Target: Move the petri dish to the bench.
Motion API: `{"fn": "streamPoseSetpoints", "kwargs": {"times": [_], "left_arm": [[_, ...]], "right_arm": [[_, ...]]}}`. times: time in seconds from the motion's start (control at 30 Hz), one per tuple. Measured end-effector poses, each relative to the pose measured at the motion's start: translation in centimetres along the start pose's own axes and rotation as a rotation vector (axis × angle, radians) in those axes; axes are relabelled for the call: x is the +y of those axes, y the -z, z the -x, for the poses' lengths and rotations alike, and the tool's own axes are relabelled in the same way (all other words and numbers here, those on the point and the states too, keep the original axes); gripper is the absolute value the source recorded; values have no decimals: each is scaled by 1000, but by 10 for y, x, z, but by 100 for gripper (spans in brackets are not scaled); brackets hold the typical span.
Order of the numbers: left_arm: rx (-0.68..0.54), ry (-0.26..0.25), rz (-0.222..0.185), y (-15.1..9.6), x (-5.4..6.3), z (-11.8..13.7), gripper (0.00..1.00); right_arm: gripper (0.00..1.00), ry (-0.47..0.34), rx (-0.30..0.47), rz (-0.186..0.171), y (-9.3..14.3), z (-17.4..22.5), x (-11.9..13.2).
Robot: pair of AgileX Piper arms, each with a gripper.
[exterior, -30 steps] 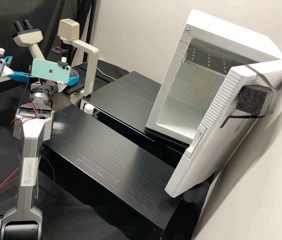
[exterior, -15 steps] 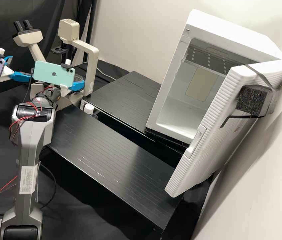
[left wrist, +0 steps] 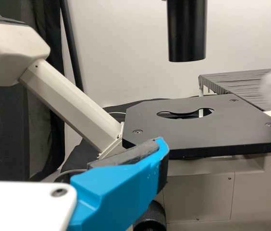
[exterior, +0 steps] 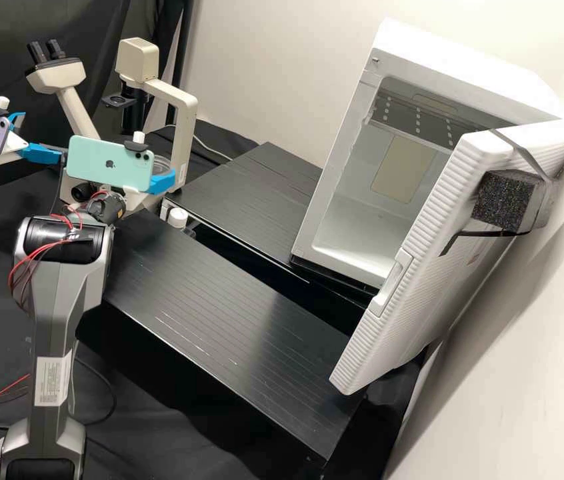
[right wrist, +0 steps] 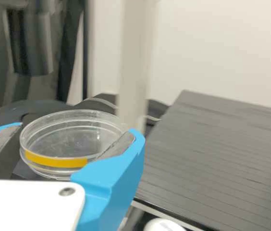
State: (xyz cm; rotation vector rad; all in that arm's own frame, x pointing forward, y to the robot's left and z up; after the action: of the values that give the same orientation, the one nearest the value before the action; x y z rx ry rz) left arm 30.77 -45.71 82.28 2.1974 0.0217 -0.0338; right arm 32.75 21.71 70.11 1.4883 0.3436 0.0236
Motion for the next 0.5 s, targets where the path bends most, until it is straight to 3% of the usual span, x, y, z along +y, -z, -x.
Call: {"fn": "streamPoseSetpoints", "kwargs": {"times": [0.2, 0.4, 0.5], "left_arm": [[0, 0, 0, 0, 0, 0, 100], [0, 0, 0, 0, 0, 0, 100], [0, 0, 0, 0, 0, 0, 100]], "right_arm": [[0, -98, 27, -45, -8, 48, 23], [0, -135, 54, -27, -18, 103, 33], [0, -178, 31, -4, -31, 126, 38]]}}
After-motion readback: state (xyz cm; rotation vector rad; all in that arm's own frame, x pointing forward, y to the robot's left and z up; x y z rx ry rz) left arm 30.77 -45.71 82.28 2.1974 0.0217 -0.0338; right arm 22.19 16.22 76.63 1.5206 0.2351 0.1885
